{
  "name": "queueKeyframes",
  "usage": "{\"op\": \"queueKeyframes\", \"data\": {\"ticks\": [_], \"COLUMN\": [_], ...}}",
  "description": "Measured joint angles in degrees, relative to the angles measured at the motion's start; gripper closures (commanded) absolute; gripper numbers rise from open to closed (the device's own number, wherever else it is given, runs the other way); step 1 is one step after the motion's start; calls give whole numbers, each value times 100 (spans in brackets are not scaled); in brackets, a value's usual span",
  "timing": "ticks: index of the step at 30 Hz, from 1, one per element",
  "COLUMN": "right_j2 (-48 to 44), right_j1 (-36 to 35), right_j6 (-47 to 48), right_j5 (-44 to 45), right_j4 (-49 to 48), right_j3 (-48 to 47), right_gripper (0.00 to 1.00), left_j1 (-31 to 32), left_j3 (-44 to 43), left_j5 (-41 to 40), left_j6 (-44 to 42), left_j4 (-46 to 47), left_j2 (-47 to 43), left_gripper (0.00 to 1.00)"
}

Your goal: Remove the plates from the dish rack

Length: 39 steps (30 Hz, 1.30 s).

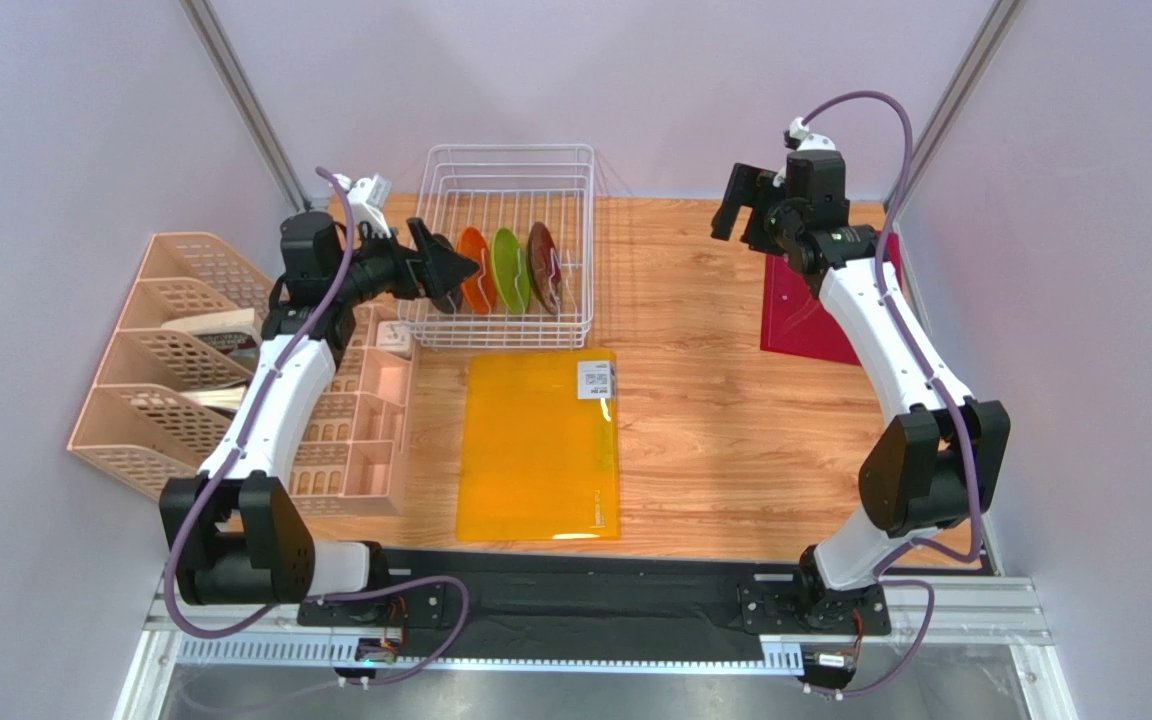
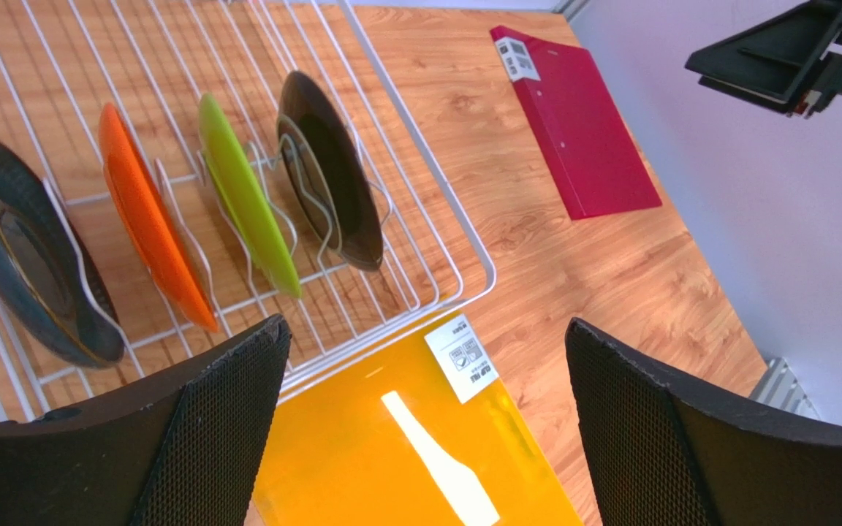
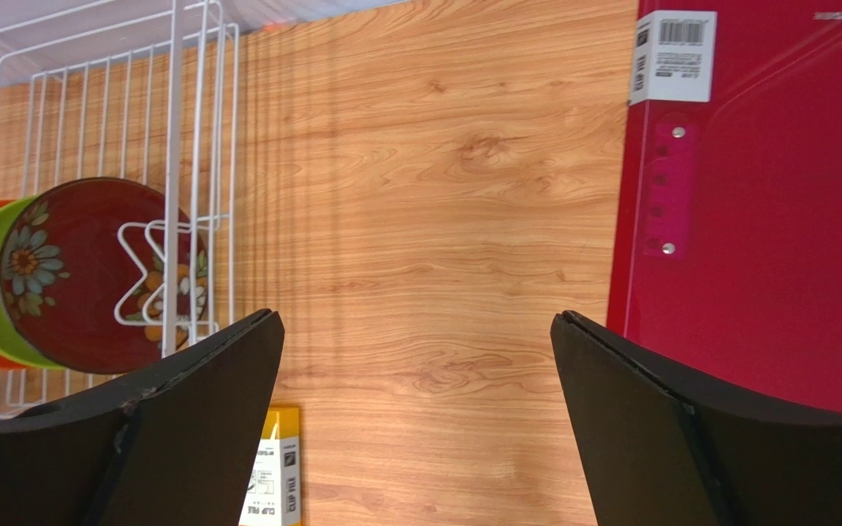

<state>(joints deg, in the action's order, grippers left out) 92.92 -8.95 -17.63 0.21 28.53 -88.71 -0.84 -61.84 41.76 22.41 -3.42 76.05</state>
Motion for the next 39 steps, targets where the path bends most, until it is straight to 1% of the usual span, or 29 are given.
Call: {"op": "queueKeyframes", "data": {"ticks": [5,8,9,10,12,15,16,20,21,23,28,29,31,36,39], "right_j2": [0,0,0,0,0,0,0,-7,-7,-4,-2,0,11,144,243], "right_j1": [0,0,0,0,0,0,0,0,0,0,0,0,0,0,0], "right_j6": [105,164,179,188,195,199,199,199,199,199,184,181,175,138,116], "right_j5": [396,522,544,562,575,575,575,575,573,570,527,518,487,442,417], "right_j4": [28,35,35,37,35,33,28,-2,0,-2,-15,-17,-35,-109,-144], "right_j3": [2,7,17,22,37,85,109,297,330,354,356,358,358,361,376], "right_gripper": [0,0,0,0,0,1,1,2,2,2,3,3,3,3,4], "left_j1": [11,28,72,131,433,933,1086,1506,1582,1668,1797,1808,1836,1945,2024], "left_j3": [-35,-391,-570,-684,-960,-1353,-1478,-1847,-1906,-1945,-1950,-1947,-1952,-2035,-2074], "left_j5": [319,625,573,503,-46,-636,-802,-1460,-1626,-1928,-2754,-2863,-3084,-3399,-3600], "left_j6": [306,459,426,369,28,-323,-407,-658,-693,-730,-750,-745,-734,-647,-603], "left_j4": [774,988,992,953,581,190,120,-35,-70,-114,-319,-332,-367,-365,-332], "left_j2": [81,505,699,831,1045,1274,1360,1718,1834,2037,2570,2651,2815,3049,3121], "left_gripper": [0,0,0,3,7,8,10,21,23,31,34,39,47,48,52]}}
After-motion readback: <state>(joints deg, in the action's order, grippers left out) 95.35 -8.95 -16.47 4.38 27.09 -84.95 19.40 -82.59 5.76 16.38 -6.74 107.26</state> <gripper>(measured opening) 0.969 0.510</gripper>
